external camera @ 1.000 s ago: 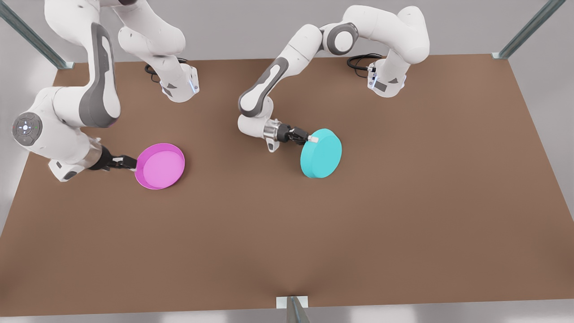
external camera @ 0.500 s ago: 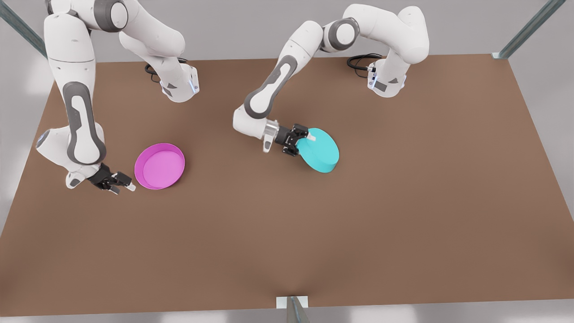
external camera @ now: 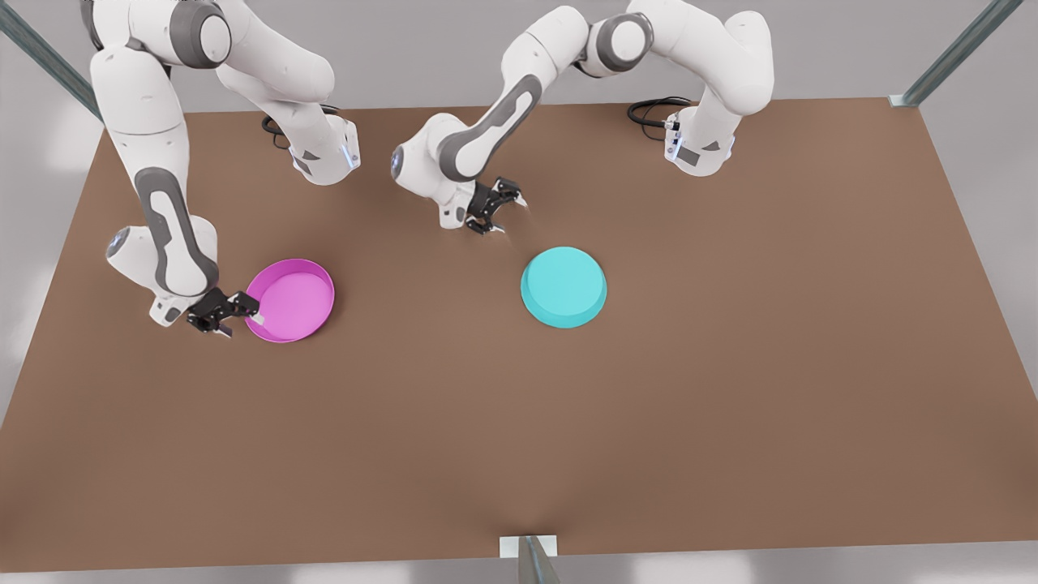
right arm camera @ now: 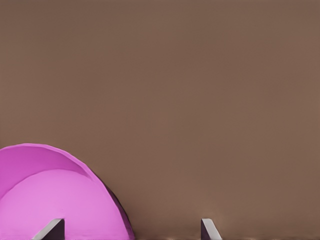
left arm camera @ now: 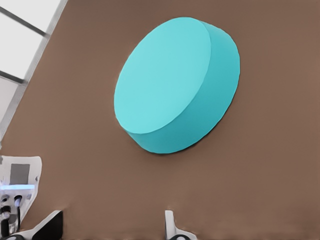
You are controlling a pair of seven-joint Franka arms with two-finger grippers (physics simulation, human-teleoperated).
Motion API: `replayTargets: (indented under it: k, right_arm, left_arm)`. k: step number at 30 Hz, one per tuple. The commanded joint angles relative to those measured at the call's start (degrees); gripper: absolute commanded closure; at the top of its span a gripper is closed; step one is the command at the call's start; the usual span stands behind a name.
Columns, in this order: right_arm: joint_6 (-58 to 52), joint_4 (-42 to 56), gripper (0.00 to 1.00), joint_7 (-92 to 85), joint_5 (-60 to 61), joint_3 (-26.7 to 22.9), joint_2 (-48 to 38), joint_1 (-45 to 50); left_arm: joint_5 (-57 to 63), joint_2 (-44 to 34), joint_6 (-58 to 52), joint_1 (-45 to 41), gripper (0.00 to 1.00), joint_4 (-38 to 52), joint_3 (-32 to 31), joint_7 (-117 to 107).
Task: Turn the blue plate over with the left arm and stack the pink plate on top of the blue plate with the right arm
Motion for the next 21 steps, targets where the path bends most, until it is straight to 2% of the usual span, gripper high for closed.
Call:
replayTargets:
  k: [1, 3, 5, 6, 7, 8, 9, 11, 12, 13, 14, 19, 20, 21]
  right_arm:
    - [0.0, 0.0, 0.0, 0.0, 0.0, 0.1, 0.1, 0.0]
    - [-0.4, -0.1, 0.0, 0.0, 0.0, 0.2, 0.4, 0.0]
    - [-0.4, -0.1, 0.42, -0.2, 0.0, 0.2, 0.8, -0.2]
    - [-0.7, 0.0, 0.59, -0.2, 0.0, 0.2, 1.1, -0.7]
    - [-0.9, 0.1, 0.7, -0.3, -0.1, 0.4, 1.9, -1.8]
    - [-1.0, 0.1, 0.79, -0.4, -0.1, 0.8, 1.9, -2.2]
    - [-1.0, 0.2, 0.79, -1.6, -0.1, 0.8, 1.8, -2.2]
    - [-1.0, 0.2, 0.79, -1.6, -0.1, 0.8, 1.8, -2.1]
    - [-1.5, 0.2, 0.79, -1.6, -0.1, 0.9, 1.6, -2.0]
    - [-2.5, 0.2, 0.79, -1.6, -0.1, 1.0, 1.5, -1.9]
    - [-2.5, 0.2, 0.79, -1.4, -0.1, 1.7, 1.5, -1.9]
    - [-2.3, 0.2, 0.79, -1.3, -0.1, 1.7, 2.1, -1.8]
    - [-2.4, 0.2, 0.74, -1.4, -0.1, 1.8, 2.1, -1.8]
    - [-2.3, 0.2, 0.58, -1.4, -0.1, 1.8, 2.0, -1.7]
  left_arm:
    - [-3.3, -1.6, -1.4, 0.7, 0.0, 0.0, 0.3, 2.1]
    - [-3.0, -14.4, -3.9, 8.5, 0.0, -0.9, 0.5, 16.5]
    - [-2.7, -24.8, -4.1, 22.8, 0.0, -1.8, -0.2, 32.1]
    - [-0.6, -29.7, -2.8, 31.9, 0.0, -1.8, -3.7, 39.4]
    - [7.6, -35.8, 0.6, 38.7, 0.0, -3.8, -9.7, 47.9]
    - [10.6, -41.6, 1.6, 45.8, 0.0, -4.7, -16.1, 51.6]
    - [11.3, -45.5, 3.8, 53.2, 0.0, -6.0, -21.1, 57.5]
    - [18.4, -49.8, 5.2, 66.5, 0.0, -8.5, -35.9, 59.8]
    - [19.7, -55.6, 9.3, 77.8, 0.0, -16.5, -46.7, 59.9]
    - [20.6, -56.6, 9.4, 82.1, 0.0, -17.4, -50.3, 61.0]
    - [21.3, -58.4, 9.4, 82.3, 0.0, -19.8, -50.9, 61.0]
    - [21.4, -58.0, 7.9, 81.6, 0.0, -19.1, -51.0, 60.9]
    - [22.5, -58.0, 7.5, 81.5, 0.0, -18.8, -51.1, 60.8]
    - [22.5, -57.6, 6.1, 81.4, 0.0, -17.4, -51.2, 60.7]
